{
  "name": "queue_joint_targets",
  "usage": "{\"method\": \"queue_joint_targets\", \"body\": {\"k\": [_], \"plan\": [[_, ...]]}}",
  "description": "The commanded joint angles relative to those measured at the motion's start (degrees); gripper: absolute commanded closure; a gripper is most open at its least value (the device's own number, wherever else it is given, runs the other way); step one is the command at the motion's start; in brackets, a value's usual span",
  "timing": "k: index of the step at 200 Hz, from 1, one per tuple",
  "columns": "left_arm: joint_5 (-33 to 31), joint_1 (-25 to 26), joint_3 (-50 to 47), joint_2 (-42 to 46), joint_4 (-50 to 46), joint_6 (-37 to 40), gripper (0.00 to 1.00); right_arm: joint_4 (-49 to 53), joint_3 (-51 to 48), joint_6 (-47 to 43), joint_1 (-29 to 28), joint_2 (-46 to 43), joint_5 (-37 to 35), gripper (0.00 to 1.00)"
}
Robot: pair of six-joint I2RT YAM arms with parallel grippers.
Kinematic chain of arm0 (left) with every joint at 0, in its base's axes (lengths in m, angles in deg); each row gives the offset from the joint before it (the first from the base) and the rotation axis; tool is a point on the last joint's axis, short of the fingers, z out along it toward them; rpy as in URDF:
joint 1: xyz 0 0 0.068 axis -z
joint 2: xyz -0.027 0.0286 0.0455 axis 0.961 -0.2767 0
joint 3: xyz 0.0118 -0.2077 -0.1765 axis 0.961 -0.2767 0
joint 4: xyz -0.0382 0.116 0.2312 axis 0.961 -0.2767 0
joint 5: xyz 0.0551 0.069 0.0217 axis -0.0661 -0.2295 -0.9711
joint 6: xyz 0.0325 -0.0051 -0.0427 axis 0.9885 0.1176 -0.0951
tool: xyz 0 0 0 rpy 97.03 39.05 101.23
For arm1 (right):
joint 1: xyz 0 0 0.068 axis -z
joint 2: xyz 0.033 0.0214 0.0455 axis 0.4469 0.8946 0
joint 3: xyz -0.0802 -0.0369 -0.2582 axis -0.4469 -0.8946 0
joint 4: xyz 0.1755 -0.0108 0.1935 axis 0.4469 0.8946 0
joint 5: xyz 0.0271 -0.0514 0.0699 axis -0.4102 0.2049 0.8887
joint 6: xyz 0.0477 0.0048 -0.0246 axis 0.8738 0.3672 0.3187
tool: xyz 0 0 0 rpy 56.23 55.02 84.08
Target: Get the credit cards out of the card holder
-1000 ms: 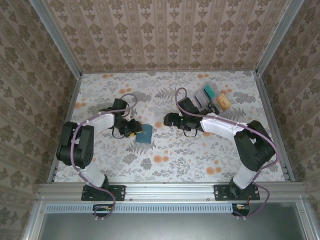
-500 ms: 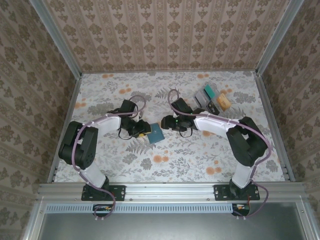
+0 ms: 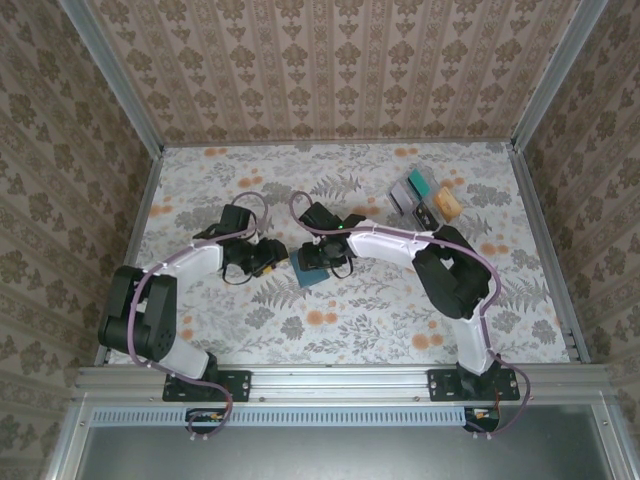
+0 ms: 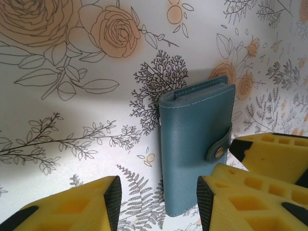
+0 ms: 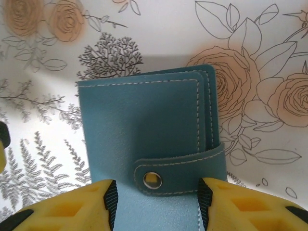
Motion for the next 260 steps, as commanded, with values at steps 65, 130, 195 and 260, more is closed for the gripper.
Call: {"method": "queue_joint_targets", "body": {"k": [65, 130, 195, 260], "plan": [[6.96, 1.62, -1.16, -7.18, 10.89, -5.24, 0.60, 2.76, -1.07, 4.68, 1.59, 2.91, 1.71, 0.55], [7.58, 2.89, -0.36, -10.18, 12.94, -5.60, 0.64, 0.90, -2.84, 6.32, 2.65, 2.58, 4.32, 0.54], [11.75, 3.07, -1.03, -11.76, 18.18, -5.02, 0.68, -0.52, -4.58, 6.58, 4.01, 1.88, 4.83, 0.55], [12.79, 3.01, -2.65, -10.63, 22.00, -0.48, 0.87, -3.93, -7.16, 8.51, 5.73, 1.04, 9.27, 0.55]]}}
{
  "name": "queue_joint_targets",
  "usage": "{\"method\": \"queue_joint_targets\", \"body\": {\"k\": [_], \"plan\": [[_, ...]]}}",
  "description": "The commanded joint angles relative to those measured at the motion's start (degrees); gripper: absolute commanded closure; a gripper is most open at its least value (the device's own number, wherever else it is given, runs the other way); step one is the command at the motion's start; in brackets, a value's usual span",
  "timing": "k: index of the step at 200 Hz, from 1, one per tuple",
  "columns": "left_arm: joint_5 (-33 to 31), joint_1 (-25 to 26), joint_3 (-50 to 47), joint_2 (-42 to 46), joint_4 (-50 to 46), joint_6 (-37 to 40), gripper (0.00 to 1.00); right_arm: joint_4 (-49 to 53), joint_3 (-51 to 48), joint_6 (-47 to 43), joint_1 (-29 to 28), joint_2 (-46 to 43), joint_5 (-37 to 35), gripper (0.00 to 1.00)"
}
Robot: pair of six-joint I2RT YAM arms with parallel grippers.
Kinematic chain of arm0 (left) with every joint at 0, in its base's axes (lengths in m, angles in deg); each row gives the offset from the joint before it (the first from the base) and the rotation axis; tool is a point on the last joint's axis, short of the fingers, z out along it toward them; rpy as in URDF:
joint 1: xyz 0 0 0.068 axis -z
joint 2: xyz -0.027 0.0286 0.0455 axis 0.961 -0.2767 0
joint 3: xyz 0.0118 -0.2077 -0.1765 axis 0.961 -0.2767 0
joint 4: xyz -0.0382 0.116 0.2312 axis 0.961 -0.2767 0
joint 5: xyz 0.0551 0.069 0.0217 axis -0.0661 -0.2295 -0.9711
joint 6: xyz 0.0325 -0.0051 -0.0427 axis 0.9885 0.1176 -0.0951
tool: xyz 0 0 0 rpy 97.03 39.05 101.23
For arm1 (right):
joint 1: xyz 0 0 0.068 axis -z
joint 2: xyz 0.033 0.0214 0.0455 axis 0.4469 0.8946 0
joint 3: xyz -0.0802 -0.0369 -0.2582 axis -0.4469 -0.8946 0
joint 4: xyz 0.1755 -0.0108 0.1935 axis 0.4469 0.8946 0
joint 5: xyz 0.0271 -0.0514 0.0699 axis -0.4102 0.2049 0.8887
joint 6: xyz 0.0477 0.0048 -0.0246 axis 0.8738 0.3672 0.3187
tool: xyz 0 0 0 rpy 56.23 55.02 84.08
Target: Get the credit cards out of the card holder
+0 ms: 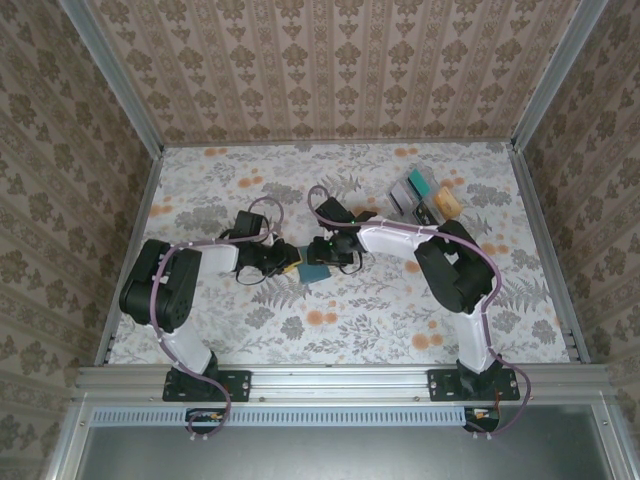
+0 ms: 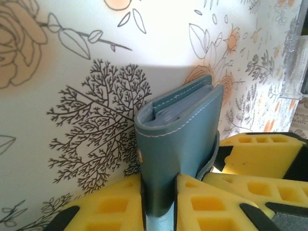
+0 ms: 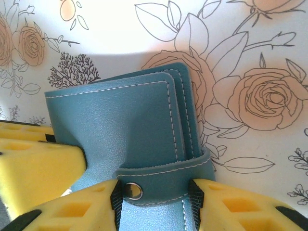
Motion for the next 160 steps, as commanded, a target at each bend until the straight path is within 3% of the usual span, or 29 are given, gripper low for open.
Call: {"method": "queue_joint_targets", "body": {"k": [1, 38, 77, 160], "plan": [[3.15, 0.40, -0.51, 0.86, 2.46, 2.89, 0.88, 0.89, -2.90, 2.09, 0.73, 1.05, 1.41, 0.55], [1.62, 0.43, -0.28, 3.71, 1.12, 3.78, 1.00, -0.68, -4.96, 3.32, 2.10, -3.48, 1.99, 0.51], [0.16, 1.73, 1.14, 6.10, -2.95, 4.69, 1.00, -4.06, -8.05, 3.76, 3.23, -9.72, 2.37, 0.41], [-3.23, 4.35, 3.78, 5.87, -6.75, 6.45, 1.00, -2.70, -6.39, 3.35, 2.18, -7.65, 5.41, 0.43]]}}
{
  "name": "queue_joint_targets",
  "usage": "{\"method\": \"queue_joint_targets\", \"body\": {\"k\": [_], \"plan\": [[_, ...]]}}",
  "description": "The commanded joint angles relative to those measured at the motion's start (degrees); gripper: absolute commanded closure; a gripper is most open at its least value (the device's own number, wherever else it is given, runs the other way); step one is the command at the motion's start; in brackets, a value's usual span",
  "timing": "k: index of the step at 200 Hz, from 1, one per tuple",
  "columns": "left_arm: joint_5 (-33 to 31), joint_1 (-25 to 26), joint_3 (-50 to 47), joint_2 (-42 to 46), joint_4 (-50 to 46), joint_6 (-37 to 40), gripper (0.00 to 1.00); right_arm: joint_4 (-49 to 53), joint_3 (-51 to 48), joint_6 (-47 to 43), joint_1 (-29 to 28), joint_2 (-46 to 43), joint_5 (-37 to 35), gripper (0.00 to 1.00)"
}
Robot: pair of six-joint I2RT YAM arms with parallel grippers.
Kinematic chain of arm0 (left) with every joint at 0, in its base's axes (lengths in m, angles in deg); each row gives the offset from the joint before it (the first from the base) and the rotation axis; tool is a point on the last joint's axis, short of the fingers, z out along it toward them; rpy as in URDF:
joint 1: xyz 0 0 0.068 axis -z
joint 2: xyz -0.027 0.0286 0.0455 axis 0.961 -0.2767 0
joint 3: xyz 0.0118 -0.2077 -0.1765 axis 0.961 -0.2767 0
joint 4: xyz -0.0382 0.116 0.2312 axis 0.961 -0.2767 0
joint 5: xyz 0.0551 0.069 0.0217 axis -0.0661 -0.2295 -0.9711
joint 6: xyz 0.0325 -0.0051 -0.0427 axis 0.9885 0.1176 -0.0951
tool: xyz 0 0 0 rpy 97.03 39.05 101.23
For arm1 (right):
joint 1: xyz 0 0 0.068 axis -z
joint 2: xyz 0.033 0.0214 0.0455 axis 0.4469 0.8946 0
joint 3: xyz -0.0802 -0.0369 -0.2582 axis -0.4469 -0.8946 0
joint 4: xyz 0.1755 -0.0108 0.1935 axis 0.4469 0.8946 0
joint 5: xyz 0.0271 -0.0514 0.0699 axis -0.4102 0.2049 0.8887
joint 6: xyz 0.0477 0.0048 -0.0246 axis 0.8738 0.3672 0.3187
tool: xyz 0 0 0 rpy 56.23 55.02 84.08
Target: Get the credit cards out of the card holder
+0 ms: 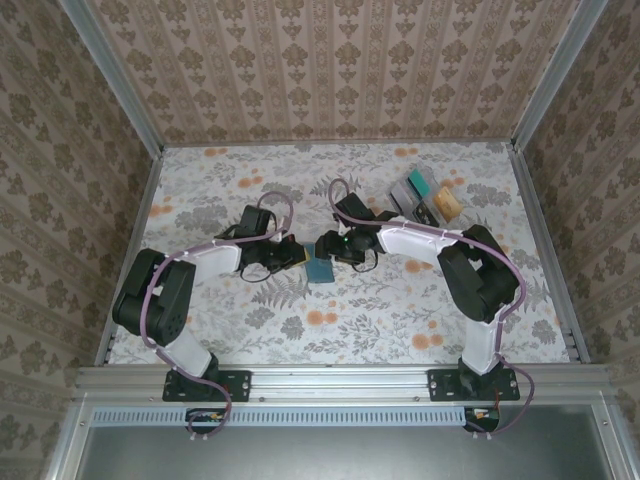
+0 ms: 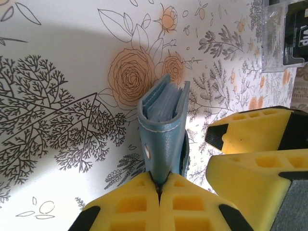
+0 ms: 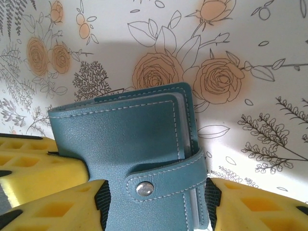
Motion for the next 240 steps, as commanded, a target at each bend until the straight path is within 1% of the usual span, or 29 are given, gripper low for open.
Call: {"method": "queue_joint_targets", "body": {"k": [1, 59, 91, 136, 151, 158, 176, 203, 225, 238, 240], "plan": [[-1.15, 0.43, 1.30, 0.91, -1.73, 1.85, 1.00, 1.02, 1.11, 0.34, -0.69, 0.73, 1.67, 0.43], [-1.13, 0.67, 1.65, 0.62, -1.73, 1.67, 1.00, 2.29, 2.61, 0.05, -1.35, 2.71, 1.23, 0.50], [-1.20, 0.65, 1.57, 0.80, -1.42, 1.68, 1.00, 3.05, 3.24, -0.14, -1.65, 3.47, 0.22, 0.50], [-2.57, 0.67, 1.12, 1.38, -1.16, 1.29, 1.00, 7.73, 3.95, -0.83, -2.65, 3.84, -7.91, 0.50], [-3.33, 0.67, 0.75, 1.85, -1.73, 1.35, 1.00, 9.46, 3.95, -0.59, -2.89, 3.47, -11.45, 0.52], [-3.91, 0.67, 0.69, 2.00, -2.45, 1.54, 1.00, 10.06, 3.75, -0.34, -3.02, 3.07, -13.22, 0.55], [-5.70, 0.70, 0.67, 2.03, -4.90, 1.81, 1.00, 10.52, 1.94, 0.75, -3.23, 0.68, -18.16, 0.57], [-5.82, 0.69, -0.43, 2.56, -4.02, 0.89, 1.00, 12.38, 0.70, 1.38, -3.26, -1.41, -24.58, 0.60], [-6.45, 0.66, -0.87, 3.01, -3.82, 0.28, 1.00, 13.65, 0.57, -0.10, -3.28, -1.64, -25.61, 0.60], [-6.74, 0.65, -1.47, 3.39, -2.96, -0.50, 1.00, 11.68, -0.01, -1.97, -3.27, -2.22, -23.96, 0.60], [-6.74, 1.95, -1.56, 3.39, -2.77, -0.64, 1.00, 10.89, -0.18, -2.26, -3.28, -2.36, -23.35, 0.60]]}}
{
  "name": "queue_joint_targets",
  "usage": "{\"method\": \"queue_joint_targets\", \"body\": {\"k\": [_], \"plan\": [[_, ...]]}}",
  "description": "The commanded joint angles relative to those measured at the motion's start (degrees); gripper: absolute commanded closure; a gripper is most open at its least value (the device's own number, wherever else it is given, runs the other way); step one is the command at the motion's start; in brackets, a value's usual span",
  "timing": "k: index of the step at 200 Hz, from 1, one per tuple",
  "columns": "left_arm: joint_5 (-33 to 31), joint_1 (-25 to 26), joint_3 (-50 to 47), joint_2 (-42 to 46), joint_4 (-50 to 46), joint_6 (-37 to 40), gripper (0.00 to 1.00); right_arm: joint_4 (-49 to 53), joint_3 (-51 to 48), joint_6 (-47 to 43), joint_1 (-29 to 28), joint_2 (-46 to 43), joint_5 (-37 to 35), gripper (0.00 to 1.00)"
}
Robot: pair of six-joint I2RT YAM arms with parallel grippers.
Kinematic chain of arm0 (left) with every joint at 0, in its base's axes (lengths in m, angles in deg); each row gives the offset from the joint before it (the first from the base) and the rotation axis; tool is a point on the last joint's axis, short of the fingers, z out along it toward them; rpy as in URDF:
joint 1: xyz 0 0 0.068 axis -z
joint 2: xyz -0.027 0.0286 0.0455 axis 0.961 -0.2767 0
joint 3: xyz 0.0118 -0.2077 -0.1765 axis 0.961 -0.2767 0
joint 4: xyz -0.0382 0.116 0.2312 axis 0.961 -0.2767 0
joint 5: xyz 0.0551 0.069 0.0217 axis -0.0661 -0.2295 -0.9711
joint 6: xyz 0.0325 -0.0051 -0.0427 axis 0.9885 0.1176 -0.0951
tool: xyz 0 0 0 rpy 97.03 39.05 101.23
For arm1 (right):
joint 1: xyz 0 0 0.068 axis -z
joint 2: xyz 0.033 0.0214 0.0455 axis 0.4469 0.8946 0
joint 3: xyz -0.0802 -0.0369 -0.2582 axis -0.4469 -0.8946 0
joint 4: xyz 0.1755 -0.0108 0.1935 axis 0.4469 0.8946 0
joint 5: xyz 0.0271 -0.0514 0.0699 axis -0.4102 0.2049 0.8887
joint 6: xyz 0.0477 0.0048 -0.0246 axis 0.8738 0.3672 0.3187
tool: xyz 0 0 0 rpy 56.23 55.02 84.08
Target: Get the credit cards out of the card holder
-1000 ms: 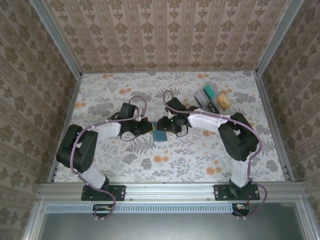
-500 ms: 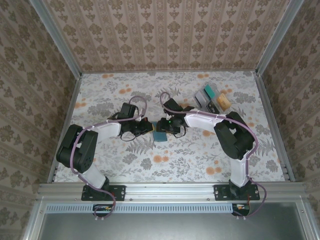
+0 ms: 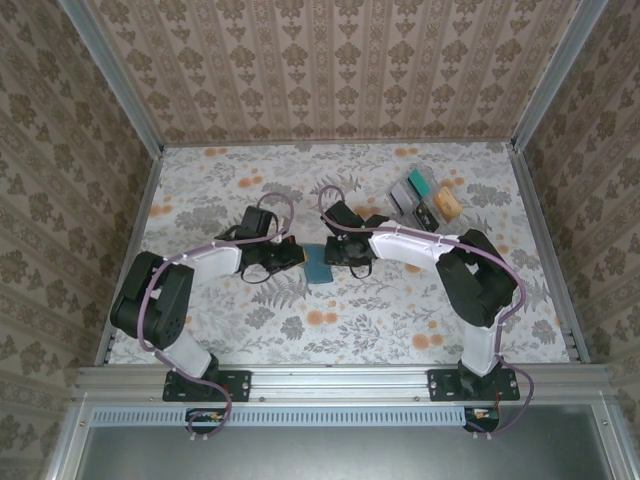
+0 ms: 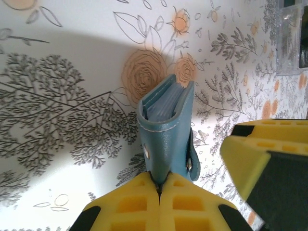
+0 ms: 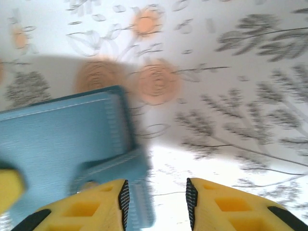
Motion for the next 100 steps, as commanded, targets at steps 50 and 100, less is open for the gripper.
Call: {"method": "queue_joint_targets", "body": {"k": [50, 100], "plan": [[-2.91, 2.75, -2.35, 2.71, 0.50, -2.34, 1.00, -11.41, -4.89, -6.50, 0.37, -4.87, 17.75, 0.55], [-3.80, 4.61, -1.84, 3.74, 1.33, -2.08, 1.00, -4.49, -1.51, -4.55, -1.17, -2.02, 14.68, 0.56]]}}
